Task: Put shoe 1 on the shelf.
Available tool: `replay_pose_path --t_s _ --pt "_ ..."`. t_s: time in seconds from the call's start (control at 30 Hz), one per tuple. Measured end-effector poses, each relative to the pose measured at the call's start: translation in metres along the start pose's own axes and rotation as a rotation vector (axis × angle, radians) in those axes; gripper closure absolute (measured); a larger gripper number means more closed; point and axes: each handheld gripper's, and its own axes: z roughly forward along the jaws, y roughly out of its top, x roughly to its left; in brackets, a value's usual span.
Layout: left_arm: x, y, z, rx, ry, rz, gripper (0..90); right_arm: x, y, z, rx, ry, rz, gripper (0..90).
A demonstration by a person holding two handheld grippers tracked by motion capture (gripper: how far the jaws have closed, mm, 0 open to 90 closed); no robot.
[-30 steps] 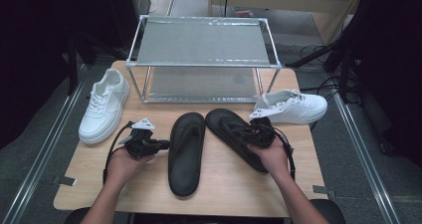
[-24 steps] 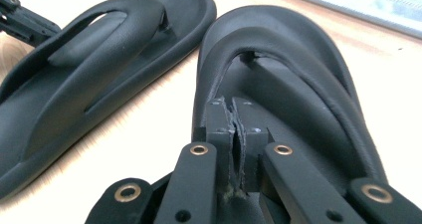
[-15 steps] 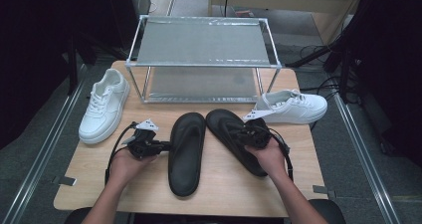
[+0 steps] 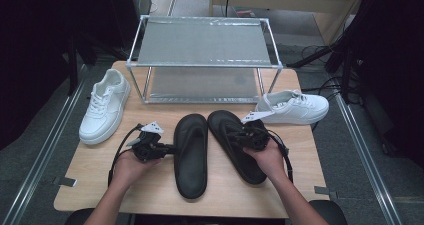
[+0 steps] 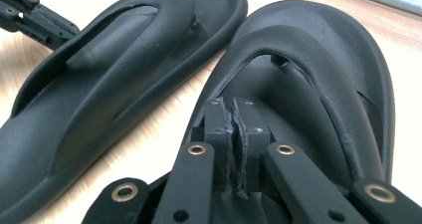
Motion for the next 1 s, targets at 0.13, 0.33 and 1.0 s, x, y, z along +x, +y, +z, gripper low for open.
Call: replay_pose_path --t_s 0.13,0.33,1.0 --pt "-0.006 0.001 0.003 0.010 -0.012 0.023 85.7 0.001 0.000 0.001 -0.001 0.010 0.005 86.4" --pt "-0.015 0.004 0.008 0.018 -0.029 0.044 85.5 0.002 0.000 0.003 0.004 0.022 0.001 86.4" --pt "-0.037 0.007 0.022 0.032 -0.095 0.065 84.5 0.000 -0.001 0.007 0.005 0.047 0.028 86.3"
